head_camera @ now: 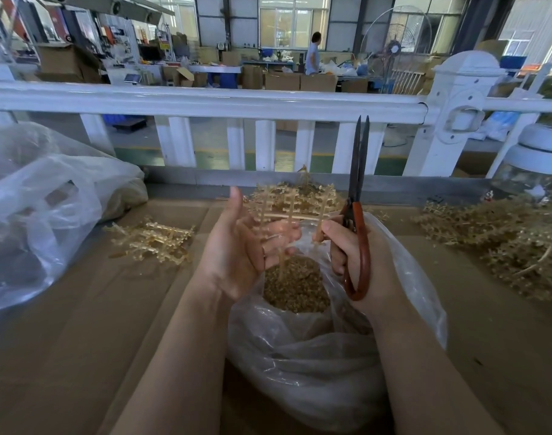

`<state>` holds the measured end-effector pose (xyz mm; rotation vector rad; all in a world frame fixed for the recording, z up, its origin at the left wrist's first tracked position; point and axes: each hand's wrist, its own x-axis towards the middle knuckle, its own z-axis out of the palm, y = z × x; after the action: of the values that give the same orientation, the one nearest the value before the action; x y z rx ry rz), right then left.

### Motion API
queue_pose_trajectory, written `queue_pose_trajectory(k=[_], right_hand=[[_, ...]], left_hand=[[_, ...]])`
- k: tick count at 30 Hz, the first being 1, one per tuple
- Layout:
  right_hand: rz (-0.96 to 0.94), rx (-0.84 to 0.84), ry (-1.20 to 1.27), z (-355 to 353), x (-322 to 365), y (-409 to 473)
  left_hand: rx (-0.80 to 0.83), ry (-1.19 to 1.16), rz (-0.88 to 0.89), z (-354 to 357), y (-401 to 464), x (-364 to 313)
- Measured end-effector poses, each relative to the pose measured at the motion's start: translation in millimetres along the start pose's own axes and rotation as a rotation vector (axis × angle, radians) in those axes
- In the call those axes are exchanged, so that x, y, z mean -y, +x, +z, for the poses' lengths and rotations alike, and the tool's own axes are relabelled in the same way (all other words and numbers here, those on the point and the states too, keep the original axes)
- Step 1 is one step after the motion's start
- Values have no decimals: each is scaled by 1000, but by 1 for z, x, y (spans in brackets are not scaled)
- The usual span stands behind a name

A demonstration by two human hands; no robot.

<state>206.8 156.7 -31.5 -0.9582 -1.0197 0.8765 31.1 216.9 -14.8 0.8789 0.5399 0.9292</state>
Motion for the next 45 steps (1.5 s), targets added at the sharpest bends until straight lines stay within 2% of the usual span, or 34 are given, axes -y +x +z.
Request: queue_pose_trajectory(k=[2,6,15,20,26,31,45], right_hand=[[-18,11,-34,1,1,-1],[-53,21,-67,6,4,-1],[-35,3,-172,12,7,-2],[-54,-12,-195,13,5,-2],[-29,-19,-177,13,3,-2],[-11,-39,-321,14,-2,0],[-45,-38,-303,12,-7,4]], left_hand=[[61,102,-45,-1,-1,-1],[61,234,-121,0,2,6],[78,385,-82,9,0,11],[45,357,-50,13,-3,10],[-72,158,4,11,1,12],[-30,140,25,10,2,12],[45,241,74,8,0,10]])
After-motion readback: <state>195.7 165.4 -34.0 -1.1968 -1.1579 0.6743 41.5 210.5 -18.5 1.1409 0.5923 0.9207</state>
